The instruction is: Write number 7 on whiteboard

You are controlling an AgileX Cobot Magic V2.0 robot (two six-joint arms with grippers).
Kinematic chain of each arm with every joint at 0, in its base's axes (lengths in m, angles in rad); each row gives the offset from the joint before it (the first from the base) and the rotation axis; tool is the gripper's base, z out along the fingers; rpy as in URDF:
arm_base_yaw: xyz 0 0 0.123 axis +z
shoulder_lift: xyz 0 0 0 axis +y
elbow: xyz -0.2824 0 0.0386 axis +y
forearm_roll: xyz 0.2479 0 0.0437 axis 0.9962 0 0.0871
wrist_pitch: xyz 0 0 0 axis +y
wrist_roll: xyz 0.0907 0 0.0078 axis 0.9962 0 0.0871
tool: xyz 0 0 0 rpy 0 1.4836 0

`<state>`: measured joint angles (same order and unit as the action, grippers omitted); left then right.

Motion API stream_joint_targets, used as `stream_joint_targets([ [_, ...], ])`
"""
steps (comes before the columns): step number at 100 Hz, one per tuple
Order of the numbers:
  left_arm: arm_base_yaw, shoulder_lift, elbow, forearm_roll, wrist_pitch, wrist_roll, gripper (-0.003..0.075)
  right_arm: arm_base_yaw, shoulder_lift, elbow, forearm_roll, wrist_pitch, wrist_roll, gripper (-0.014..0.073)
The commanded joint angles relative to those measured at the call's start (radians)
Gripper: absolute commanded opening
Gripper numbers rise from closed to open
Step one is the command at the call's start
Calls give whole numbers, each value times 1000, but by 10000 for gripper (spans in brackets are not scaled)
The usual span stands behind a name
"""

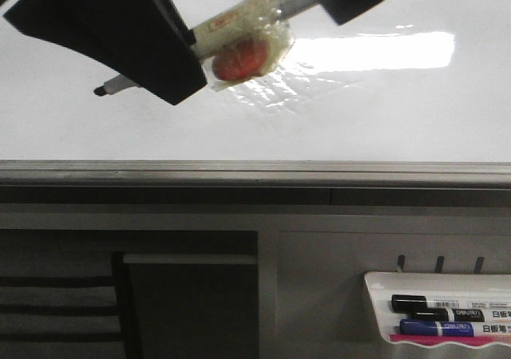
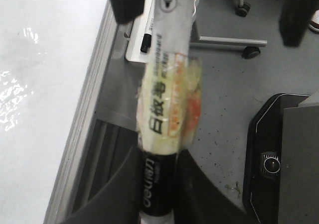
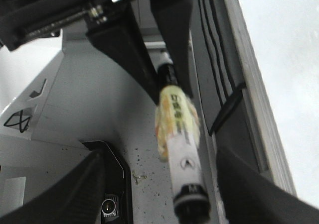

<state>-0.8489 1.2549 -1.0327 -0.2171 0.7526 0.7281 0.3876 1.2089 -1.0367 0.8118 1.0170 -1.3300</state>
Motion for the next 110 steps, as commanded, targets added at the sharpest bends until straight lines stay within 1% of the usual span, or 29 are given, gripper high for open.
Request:
stream_joint_targets([
  [1,-8,-29,-33,-22,-61,-2,-20,1,6,-34,75,-43,-43,426],
  [10,-8,-29,-33,-22,-61,-2,-20,1,27,-34,81,-55,-43,426],
  [17,-8,-29,-33,-22,-61,-2,-20,1,41,-34,112,-60,-60,417],
  [22,-8,-29,-33,-22,-61,-2,-20,1,51,-34,132,-60,-92,398],
  [33,-8,-29,-33,-22,-61,-2,-20,1,67,-34,152,-63,-120,339],
  [52,-8,-29,-33,-22,-61,-2,-20,1,69,-34,152,-65,-121,280],
  [59,-8,-29,-33,-22,-61,-2,-20,1,69,-34,152,-65,-121,238],
  [78,-8,-29,-33,-22,-61,-2,-20,1,69,-34,153,-65,-121,80],
  [85,-8,-29,-33,-22,-61,-2,-20,1,69,-34,153,-63,-121,36],
  [95,-8,-29,-33,-22,-61,-2,-15,1,69,-34,153,-59,-121,-4],
  [99,-8,-29,-33,-22,-61,-2,24,1,69,-34,153,-56,-121,-16],
  [100,-8,-29,-33,-22,-61,-2,24,1,69,-34,153,-56,-121,-18],
  [102,-8,-29,-33,-22,-61,-2,54,1,69,-34,153,-56,-121,-22],
  [105,-8,-29,-33,-22,-61,-2,119,1,69,-34,153,-55,-121,-28],
  [107,-8,-29,-33,-22,-61,-2,148,1,69,-34,153,-55,-121,-30],
  [110,-8,-29,-33,-22,-61,-2,230,1,69,-34,153,-55,-121,-34],
])
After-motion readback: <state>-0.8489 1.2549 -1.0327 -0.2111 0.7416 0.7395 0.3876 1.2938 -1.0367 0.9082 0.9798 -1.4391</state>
